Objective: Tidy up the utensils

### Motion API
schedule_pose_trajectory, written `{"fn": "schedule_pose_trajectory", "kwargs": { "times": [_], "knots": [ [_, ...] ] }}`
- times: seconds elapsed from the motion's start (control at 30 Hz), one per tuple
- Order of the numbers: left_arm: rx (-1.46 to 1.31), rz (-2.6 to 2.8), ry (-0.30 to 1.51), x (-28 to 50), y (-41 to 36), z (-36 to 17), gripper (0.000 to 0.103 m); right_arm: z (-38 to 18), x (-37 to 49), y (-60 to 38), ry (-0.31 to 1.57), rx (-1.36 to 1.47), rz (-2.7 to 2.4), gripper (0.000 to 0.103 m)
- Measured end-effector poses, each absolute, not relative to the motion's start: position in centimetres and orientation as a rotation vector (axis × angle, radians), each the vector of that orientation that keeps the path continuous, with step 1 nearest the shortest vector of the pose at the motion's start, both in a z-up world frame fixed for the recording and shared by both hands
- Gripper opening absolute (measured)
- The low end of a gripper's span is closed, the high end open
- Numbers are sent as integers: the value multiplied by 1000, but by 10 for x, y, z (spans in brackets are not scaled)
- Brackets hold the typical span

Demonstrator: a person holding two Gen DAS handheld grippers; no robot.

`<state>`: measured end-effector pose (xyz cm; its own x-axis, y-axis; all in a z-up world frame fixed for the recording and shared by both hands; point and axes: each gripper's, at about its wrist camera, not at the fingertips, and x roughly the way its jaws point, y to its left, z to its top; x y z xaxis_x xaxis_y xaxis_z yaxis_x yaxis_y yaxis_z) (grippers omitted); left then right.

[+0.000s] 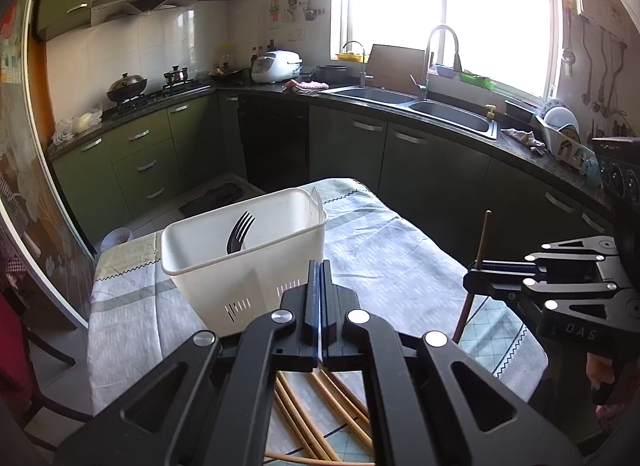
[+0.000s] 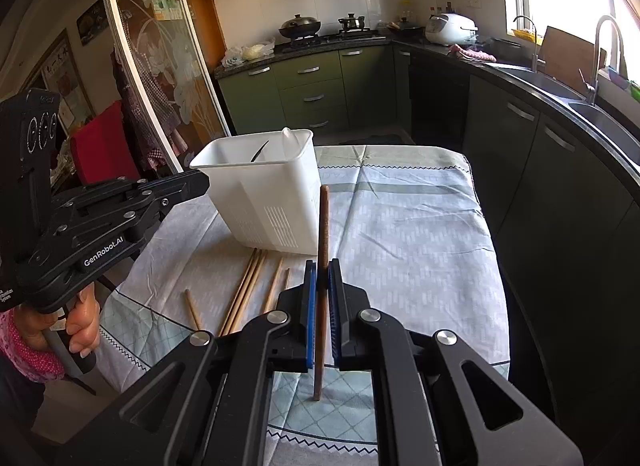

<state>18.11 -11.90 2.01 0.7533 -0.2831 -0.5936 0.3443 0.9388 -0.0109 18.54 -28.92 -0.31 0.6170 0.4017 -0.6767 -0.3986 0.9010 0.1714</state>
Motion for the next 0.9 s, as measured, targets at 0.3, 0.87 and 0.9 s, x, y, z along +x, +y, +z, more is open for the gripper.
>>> {"fn": "schedule_pose_trajectory", "kwargs": {
  "times": [0.3, 0.87, 0.9],
  "knots": [
    [185, -553, 593, 138, -101, 4, 52, -2, 187, -277, 789, -11, 487, 7],
    [641, -896, 723, 40, -119, -85, 52, 3, 178, -250, 795, -55, 539, 7],
    [656, -906, 739, 38, -121, -93, 51, 3, 177, -249, 794, -57, 540, 7]
  ]
}}
